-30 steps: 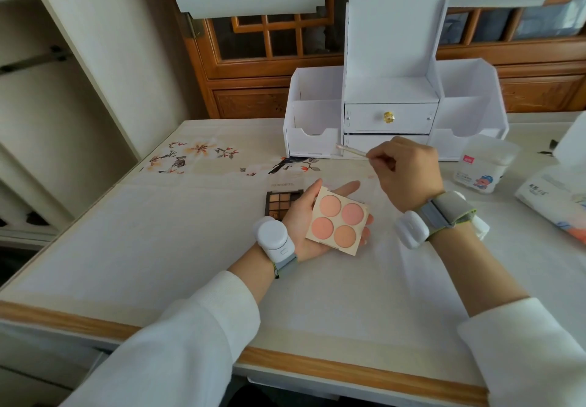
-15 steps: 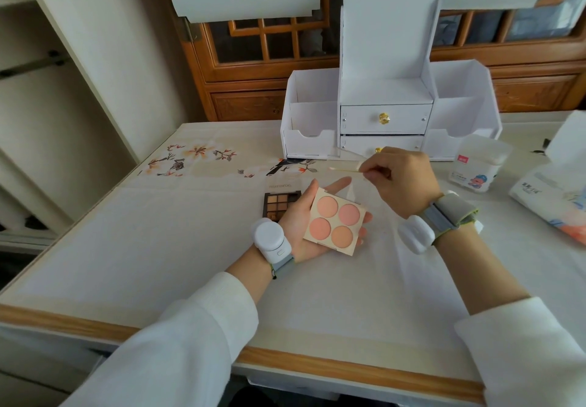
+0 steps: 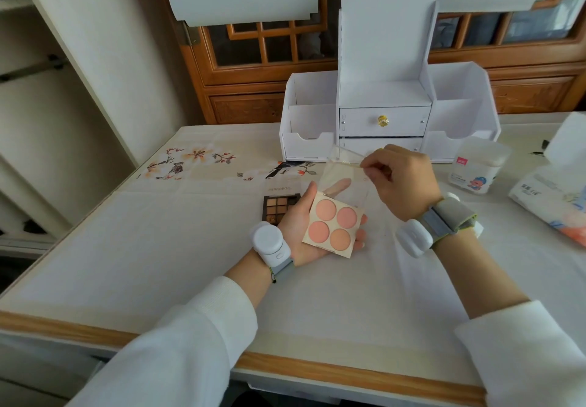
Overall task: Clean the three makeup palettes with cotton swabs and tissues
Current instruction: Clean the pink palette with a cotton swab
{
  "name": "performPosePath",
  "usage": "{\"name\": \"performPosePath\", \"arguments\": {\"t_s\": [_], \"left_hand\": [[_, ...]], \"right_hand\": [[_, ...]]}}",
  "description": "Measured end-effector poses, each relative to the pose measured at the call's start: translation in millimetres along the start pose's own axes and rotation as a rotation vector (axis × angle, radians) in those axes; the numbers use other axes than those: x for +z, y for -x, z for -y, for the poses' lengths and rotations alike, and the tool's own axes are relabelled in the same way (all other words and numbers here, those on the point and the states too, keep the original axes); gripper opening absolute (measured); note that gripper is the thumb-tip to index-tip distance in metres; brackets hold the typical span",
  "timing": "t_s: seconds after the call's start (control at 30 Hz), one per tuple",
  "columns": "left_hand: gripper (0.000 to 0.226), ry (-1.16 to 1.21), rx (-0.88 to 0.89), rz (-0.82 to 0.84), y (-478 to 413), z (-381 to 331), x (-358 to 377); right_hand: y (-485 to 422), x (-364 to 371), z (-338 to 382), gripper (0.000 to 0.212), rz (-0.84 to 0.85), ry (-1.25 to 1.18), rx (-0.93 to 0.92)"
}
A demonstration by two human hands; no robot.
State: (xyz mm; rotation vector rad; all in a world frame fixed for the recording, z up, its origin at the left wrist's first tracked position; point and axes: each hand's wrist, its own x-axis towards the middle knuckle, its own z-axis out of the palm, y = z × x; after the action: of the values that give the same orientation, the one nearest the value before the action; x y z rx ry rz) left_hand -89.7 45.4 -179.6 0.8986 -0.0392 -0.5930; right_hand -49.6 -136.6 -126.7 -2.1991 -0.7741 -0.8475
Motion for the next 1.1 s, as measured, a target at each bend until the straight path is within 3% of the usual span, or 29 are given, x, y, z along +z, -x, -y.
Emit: {"name": "performPosePath", "arguments": {"t_s": [0.3, 0.53, 0.8, 1.1], "left_hand": [[0.051, 0.014, -0.005, -0.026, -0.8, 0.0, 0.0], [0.062, 0.051, -0.022, -0.062, -0.2, -0.4, 4.3], [0.052, 0.027, -0.007, -0.018, 2.4, 0.0, 6.2], [0.062, 0.041, -0.016, -0.068, 2.0, -1.8, 7.3]], "right_hand": [[-0.1, -5.1, 2.7, 0.010, 0.006, -0.005, 0.050], [3.5, -1.2, 7.6, 0.012, 0.285, -0.027, 0.017], [0.0, -8.7, 3.4, 0.011, 0.008, -0.009, 0.121], [3.6, -3.7, 12.2, 0.010, 0.302, -0.015, 0.061]]}}
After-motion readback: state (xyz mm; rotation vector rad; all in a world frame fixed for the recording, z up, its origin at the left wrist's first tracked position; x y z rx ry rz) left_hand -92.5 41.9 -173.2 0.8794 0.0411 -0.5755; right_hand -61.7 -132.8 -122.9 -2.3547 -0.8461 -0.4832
